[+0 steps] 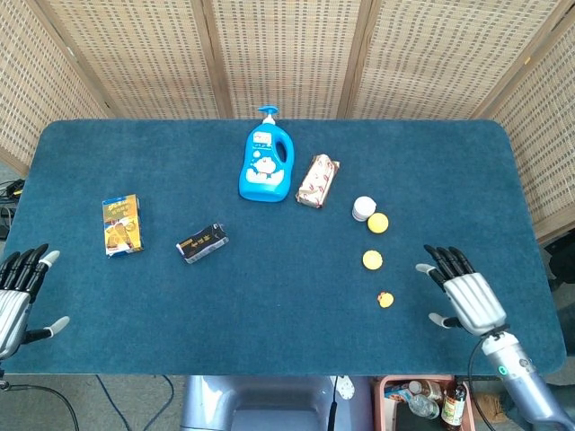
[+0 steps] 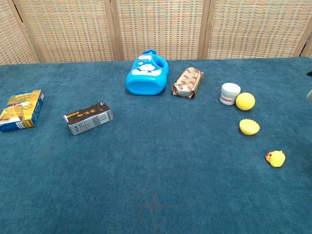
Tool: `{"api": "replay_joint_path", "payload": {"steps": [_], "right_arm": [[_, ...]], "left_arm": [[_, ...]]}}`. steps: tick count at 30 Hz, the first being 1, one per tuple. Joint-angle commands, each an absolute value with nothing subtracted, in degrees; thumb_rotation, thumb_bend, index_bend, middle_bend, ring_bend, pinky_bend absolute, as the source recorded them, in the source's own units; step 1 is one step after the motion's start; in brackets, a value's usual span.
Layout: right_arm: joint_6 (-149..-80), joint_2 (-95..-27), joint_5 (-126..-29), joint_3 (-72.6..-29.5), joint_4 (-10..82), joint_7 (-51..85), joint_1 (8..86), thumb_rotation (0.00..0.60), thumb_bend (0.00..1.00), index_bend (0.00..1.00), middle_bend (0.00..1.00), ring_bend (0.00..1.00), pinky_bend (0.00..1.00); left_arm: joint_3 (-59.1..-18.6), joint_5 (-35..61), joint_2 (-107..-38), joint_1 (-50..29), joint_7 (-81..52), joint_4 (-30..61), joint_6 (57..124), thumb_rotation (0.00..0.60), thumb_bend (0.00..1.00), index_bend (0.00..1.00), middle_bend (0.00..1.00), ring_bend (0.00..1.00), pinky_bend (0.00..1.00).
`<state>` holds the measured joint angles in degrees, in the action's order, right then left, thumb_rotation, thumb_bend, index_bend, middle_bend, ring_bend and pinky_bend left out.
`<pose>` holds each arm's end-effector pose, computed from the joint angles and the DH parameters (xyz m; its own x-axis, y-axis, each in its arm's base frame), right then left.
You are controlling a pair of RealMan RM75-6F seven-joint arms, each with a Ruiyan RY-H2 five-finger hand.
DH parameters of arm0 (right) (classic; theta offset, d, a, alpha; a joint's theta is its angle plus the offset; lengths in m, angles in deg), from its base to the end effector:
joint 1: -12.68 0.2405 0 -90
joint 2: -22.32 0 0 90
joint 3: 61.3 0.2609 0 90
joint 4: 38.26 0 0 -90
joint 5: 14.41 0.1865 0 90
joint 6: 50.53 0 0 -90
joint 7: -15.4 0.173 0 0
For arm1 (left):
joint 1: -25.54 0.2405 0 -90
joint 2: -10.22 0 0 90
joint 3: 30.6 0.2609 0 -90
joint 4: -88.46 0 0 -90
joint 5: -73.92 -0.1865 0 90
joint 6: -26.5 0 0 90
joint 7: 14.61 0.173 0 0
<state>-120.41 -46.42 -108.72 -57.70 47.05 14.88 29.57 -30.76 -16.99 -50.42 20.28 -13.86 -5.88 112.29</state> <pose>-0.2700 -0.2671 0.1185 0.5122 -0.1403 0.8473 -0.8315 -0.3282 0.4483 -0.2918 0.2007 0.1872 0.4394 0.0303 0.8978 0.8951 -0.0995 -0.4347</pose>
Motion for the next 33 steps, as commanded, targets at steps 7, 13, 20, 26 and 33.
{"api": "replay_joint_path", "payload": {"steps": [7,13,20,26,33], "right_arm": [[-113.6,-55.1,-108.0,-57.3,39.8,12.7,35.4,0.600,0.18,0.32,0.00,0.00,0.00],[-110.7,-57.3,-107.1,-58.3,39.2,12.8,36.8,0.600,0.21,0.32,0.00,0.00,0.00],[-109.4,-59.5,-105.8,-59.5,37.5,12.8,37.4,0.600,0.22,0.34,0.00,0.00,0.00],[-109.1,-60.3,-104.8,-60.0,36.0,13.3,37.7,0.600,0.27,0.37,0.00,0.00,0.00],[-108.9,-61.3,-104.2,-60.6,34.4,14.3,38.1,0.600,0.28,0.41,0.00,0.00,0.00]], "left_arm": [[-31.3,-14.9,-51.3,19.5,-11.4,-6.3,110.2,0.600,0.00,0.00,0.00,0.00,0.00],[-31.4,-14.2,-51.5,19.2,-10.6,-6.4,109.4,0.600,0.00,0.00,0.00,0.00,0.00],[-31.3,-14.1,-51.6,19.0,-10.3,-6.5,109.1,0.600,0.00,0.00,0.00,0.00,0.00],[-31.2,-14.2,-51.5,19.0,-10.2,-6.7,109.2,0.600,0.00,0.00,0.00,0.00,0.00],[-31.3,-14.1,-51.4,19.0,-10.4,-6.8,109.3,0.600,0.00,0.00,0.00,0.00,0.00]]}}
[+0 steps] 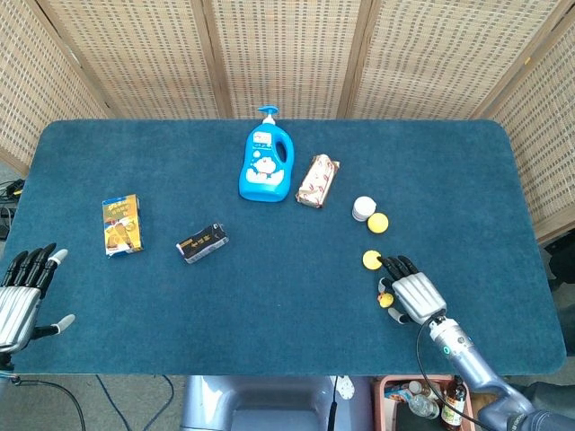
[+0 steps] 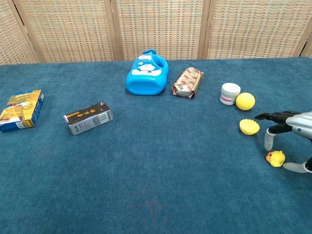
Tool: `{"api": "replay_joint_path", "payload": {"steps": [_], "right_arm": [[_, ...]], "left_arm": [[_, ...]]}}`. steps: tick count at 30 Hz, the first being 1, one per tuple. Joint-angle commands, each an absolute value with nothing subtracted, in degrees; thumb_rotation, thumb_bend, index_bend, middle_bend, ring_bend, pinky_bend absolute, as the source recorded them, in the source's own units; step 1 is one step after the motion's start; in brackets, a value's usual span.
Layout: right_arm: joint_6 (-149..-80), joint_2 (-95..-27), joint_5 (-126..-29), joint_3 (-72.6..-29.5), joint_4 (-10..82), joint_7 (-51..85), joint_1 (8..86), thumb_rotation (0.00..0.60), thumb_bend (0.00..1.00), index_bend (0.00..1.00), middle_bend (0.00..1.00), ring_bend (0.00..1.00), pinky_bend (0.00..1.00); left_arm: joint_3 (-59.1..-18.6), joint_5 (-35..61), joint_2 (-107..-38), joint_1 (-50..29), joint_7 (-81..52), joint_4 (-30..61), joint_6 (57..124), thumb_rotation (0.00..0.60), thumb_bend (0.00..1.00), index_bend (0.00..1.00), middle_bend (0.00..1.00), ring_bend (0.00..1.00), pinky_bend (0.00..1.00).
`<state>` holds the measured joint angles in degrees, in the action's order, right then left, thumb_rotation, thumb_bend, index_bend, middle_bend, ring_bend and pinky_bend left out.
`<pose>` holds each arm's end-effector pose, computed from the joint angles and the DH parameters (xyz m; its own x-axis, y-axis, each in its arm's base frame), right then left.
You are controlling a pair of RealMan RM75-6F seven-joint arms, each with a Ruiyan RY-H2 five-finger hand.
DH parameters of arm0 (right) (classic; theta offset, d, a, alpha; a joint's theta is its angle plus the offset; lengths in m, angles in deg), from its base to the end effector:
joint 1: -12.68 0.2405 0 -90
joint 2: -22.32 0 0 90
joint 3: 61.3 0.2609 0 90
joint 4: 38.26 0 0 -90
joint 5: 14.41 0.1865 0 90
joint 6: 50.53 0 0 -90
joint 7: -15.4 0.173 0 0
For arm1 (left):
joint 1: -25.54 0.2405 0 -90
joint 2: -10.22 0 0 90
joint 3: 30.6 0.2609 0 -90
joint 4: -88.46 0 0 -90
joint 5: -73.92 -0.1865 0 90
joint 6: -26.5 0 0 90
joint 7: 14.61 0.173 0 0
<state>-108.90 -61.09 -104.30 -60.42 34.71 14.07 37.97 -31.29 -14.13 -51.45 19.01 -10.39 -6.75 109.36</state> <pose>-0.2701 -0.2950 0.0188 0.5463 -0.3080 0.7789 -0.8187 -0.3929 0.4188 -0.2939 0.2088 0.1771 0.4631 0.0622 0.8841 0.8854 -0.0766 -0.4584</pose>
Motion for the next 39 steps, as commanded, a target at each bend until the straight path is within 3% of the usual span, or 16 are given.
{"api": "replay_joint_path", "payload": {"steps": [1,17,28,39], "right_arm": [[-108.8,-61.4,-104.2,-60.7,34.2,14.4,38.2,0.600,0.28,0.41,0.00,0.00,0.00],[-109.8,-62.6,-103.5,-60.5,32.8,19.0,39.4,0.600,0.34,0.51,0.00,0.00,0.00],[-108.2,-58.2,-98.8,-54.6,38.8,17.2,43.4,0.600,0.34,0.51,0.00,0.00,0.00],[-103.0,-61.4,-91.2,-51.9,37.8,9.2,47.3,0.600,0.34,0.51,0.00,0.00,0.00]], "left_arm": [[-31.3,-14.1,-51.4,19.0,-10.4,-6.8,109.3,0.600,0.00,0.00,0.00,0.00,0.00],[-31.3,-13.8,-51.5,18.8,-10.3,-6.7,109.0,0.600,0.00,0.00,0.00,0.00,0.00],[-31.3,-13.7,-51.5,18.6,-10.2,-6.9,108.7,0.600,0.00,0.00,0.00,0.00,0.00],[-31.7,-12.8,-51.0,18.4,-11.4,-6.8,108.3,0.600,0.00,0.00,0.00,0.00,0.00]]}}
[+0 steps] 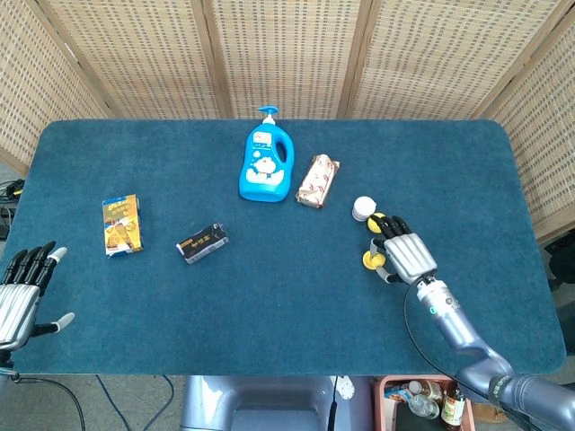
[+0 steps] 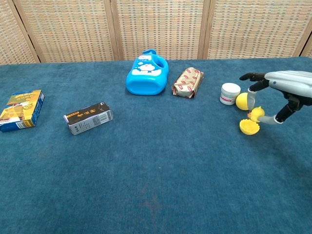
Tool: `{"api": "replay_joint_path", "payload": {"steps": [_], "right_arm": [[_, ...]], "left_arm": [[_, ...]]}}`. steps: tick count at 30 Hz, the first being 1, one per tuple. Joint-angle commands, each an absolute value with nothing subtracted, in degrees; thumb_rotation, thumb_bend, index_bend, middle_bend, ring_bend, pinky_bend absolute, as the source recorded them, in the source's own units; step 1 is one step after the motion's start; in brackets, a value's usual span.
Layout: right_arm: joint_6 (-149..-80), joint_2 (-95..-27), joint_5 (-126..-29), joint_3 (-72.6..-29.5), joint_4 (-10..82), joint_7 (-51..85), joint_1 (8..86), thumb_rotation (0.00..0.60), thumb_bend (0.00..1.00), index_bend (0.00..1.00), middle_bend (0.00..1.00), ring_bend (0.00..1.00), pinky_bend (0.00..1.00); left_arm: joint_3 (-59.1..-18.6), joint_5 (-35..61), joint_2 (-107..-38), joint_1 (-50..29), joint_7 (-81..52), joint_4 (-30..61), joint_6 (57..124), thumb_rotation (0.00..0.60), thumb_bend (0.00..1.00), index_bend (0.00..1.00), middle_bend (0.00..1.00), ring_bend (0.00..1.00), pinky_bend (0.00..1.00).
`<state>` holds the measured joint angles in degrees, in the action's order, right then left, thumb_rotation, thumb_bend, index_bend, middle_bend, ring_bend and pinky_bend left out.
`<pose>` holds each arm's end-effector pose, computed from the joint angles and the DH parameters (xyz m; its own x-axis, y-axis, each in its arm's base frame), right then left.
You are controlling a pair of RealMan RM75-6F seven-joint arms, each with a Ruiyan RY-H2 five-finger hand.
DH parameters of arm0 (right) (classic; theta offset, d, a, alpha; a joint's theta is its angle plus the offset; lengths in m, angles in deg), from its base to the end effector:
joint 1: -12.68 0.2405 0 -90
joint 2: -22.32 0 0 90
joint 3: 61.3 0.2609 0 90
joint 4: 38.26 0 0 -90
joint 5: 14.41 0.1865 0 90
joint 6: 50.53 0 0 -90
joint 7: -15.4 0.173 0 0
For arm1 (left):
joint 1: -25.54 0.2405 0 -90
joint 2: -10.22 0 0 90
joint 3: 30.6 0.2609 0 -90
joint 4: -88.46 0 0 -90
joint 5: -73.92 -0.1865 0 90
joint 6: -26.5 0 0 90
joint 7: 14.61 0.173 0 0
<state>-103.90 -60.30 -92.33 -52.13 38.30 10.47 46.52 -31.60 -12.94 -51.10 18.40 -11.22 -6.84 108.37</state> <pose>-0.2213 -0.3625 0.0385 0.4734 -0.2439 0.8464 -0.8608 -0.3321 0.3858 -0.2956 0.2131 0.1784 0.4527 0.0712 0.8888 0.8913 -0.0656 -0.4487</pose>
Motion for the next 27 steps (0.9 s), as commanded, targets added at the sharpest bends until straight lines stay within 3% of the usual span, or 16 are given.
{"api": "replay_joint_path", "payload": {"steps": [1,20,23,25,27], "right_arm": [[-102.9,-61.7,-91.0,-52.0,37.6,8.7,47.5,0.600,0.34,0.51,0.00,0.00,0.00],[-101.0,-65.0,-85.2,-52.0,33.6,2.0,49.6,0.600,0.35,0.51,0.00,0.00,0.00],[-100.6,-65.0,-84.9,-52.3,33.4,1.8,49.7,0.600,0.34,0.40,0.00,0.00,0.00],[-100.4,-64.9,-85.0,-52.6,33.3,1.9,49.7,0.600,0.29,0.25,0.00,0.00,0.00],[-100.2,-64.7,-84.9,-52.7,33.5,1.7,49.8,0.600,0.22,0.20,0.00,0.00,0.00]], "left_arm": [[-31.7,-12.8,-51.0,18.3,-11.5,-6.7,108.3,0.600,0.00,0.00,0.00,0.00,0.00],[-31.8,-12.2,-50.6,18.0,-12.3,-6.8,107.6,0.600,0.00,0.00,0.00,0.00,0.00],[-31.8,-12.1,-50.6,17.9,-12.3,-6.8,107.5,0.600,0.00,0.00,0.00,0.00,0.00],[-31.8,-12.1,-50.6,17.9,-12.2,-6.8,107.4,0.600,0.00,0.00,0.00,0.00,0.00],[-31.8,-12.1,-50.6,17.8,-12.2,-6.8,107.4,0.600,0.00,0.00,0.00,0.00,0.00]]}}
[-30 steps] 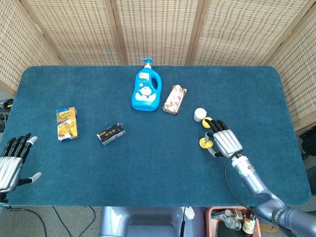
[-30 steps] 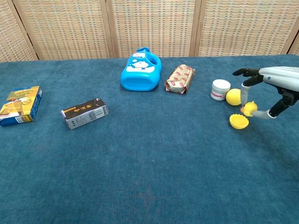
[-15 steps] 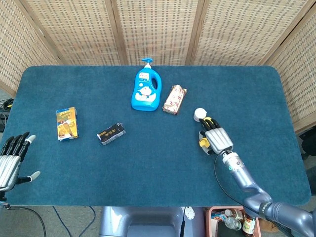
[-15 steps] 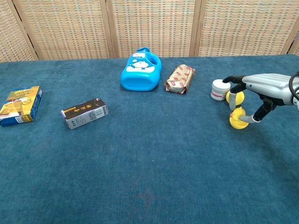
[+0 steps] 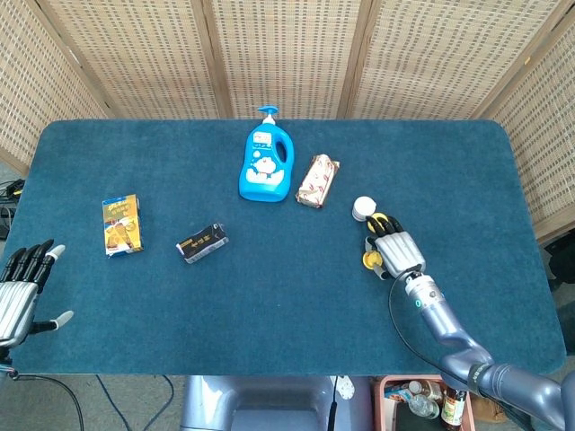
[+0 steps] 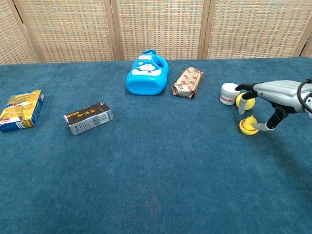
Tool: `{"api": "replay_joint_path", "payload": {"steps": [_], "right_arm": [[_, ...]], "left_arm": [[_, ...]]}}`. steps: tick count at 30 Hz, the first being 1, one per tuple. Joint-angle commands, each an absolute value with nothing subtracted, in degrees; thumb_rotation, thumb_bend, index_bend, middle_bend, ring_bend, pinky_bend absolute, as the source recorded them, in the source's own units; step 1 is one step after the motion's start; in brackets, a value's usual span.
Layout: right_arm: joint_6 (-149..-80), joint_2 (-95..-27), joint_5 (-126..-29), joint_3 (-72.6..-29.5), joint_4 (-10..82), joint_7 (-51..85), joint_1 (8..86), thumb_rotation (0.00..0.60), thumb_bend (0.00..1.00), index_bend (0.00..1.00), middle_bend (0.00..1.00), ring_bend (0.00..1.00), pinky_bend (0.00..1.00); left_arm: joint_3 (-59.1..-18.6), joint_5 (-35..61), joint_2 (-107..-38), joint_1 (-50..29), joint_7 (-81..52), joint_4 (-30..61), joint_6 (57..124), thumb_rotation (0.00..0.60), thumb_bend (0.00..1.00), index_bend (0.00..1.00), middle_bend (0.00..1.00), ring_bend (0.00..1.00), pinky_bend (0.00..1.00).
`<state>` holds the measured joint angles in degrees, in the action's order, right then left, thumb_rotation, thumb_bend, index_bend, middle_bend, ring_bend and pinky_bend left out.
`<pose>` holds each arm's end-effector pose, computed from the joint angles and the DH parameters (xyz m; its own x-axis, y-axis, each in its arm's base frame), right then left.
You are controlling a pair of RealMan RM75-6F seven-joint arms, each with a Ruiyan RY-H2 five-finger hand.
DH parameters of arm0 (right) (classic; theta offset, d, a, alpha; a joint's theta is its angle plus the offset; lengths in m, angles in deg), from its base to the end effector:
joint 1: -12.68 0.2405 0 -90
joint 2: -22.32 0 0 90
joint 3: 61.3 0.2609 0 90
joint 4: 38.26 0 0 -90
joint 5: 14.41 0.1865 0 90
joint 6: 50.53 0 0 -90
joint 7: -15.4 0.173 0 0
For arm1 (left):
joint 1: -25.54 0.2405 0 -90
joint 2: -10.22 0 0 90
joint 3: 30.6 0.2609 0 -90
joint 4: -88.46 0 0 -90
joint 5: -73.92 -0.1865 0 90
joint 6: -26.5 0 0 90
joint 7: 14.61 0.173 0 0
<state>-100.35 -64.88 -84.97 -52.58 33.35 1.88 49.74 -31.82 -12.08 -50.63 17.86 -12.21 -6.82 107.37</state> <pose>-0.2270 -0.3769 0.0132 0.5613 -0.2720 0.7817 -0.8207 -0.3050 0.4832 -0.2973 0.2166 0.1800 0.4437 0.0815 0.8925 0.8960 -0.0583 -0.4402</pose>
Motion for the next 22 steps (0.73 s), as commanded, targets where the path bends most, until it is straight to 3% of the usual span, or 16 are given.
{"api": "replay_joint_path", "payload": {"steps": [1,5,10,16,22], "right_arm": [[-100.2,-64.6,-85.0,-52.8,33.6,1.7,49.8,0.600,0.21,0.19,0.00,0.00,0.00],[-101.4,-63.9,-85.5,-52.8,35.0,1.5,49.5,0.600,0.15,0.11,0.00,0.00,0.00],[-106.8,-60.5,-87.5,-52.8,40.0,2.3,47.2,0.600,0.15,0.09,0.00,0.00,0.00],[-119.2,-51.7,-93.7,-56.5,50.2,3.9,39.2,0.600,0.01,0.01,0.00,0.00,0.00],[-132.6,-47.8,-97.7,-61.3,51.8,6.5,28.7,0.600,0.00,0.00,0.00,0.00,0.00]], "left_arm": [[-31.8,-12.1,-50.7,17.8,-12.1,-6.8,107.3,0.600,0.00,0.00,0.00,0.00,0.00],[-31.8,-12.0,-50.7,17.8,-12.1,-6.8,107.2,0.600,0.00,0.00,0.00,0.00,0.00],[-31.8,-12.0,-50.5,17.8,-12.5,-6.8,107.3,0.600,0.00,0.00,0.00,0.00,0.00],[-31.8,-12.3,-50.5,17.8,-13.1,-6.6,107.5,0.600,0.00,0.00,0.00,0.00,0.00],[-31.2,-13.1,-51.0,18.1,-13.5,-6.6,107.8,0.600,0.00,0.00,0.00,0.00,0.00]]}}
